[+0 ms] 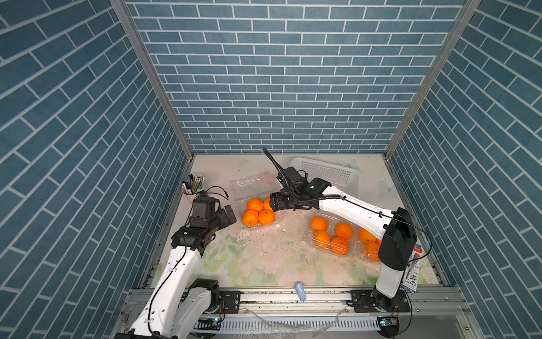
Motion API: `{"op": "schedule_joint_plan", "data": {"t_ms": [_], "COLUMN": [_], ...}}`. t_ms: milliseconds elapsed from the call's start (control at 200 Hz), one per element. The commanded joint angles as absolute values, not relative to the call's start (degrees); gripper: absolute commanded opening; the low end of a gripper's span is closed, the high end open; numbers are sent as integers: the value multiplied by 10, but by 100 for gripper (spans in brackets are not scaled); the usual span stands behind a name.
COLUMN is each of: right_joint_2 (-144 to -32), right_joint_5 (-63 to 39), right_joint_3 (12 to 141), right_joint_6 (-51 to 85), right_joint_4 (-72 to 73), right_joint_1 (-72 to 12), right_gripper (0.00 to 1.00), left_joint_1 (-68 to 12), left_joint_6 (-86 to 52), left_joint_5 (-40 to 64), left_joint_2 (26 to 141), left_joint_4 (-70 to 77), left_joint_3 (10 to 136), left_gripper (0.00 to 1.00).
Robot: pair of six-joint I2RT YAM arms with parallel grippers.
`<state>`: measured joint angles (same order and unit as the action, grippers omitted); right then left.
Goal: Take oranges out of containers
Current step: Pick up the orange from the packing box.
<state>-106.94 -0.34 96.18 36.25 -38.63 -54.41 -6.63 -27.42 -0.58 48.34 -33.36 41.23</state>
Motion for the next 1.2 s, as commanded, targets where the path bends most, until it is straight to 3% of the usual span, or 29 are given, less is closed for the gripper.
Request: {"op": "schedule_joint_plan", "data": {"t_ms": [0,1195], "right_joint_2": [-1111,-1357], "right_joint_5": [17,-8], "right_joint_3": [1006,1231], "right_joint_6": [379,279], "right_joint_4": [-442,-581], "right_joint_1": [-558,-582], "right_gripper": [79,78], "left_joint_1": [-66,-66], "left_joint_6": [-278,-284], "left_joint_5": [-21,0], "left_joint_2": [473,423], "left_joint_4": [-335,-344], "left_joint_3": [406,402], "left_gripper": [99,99]}}
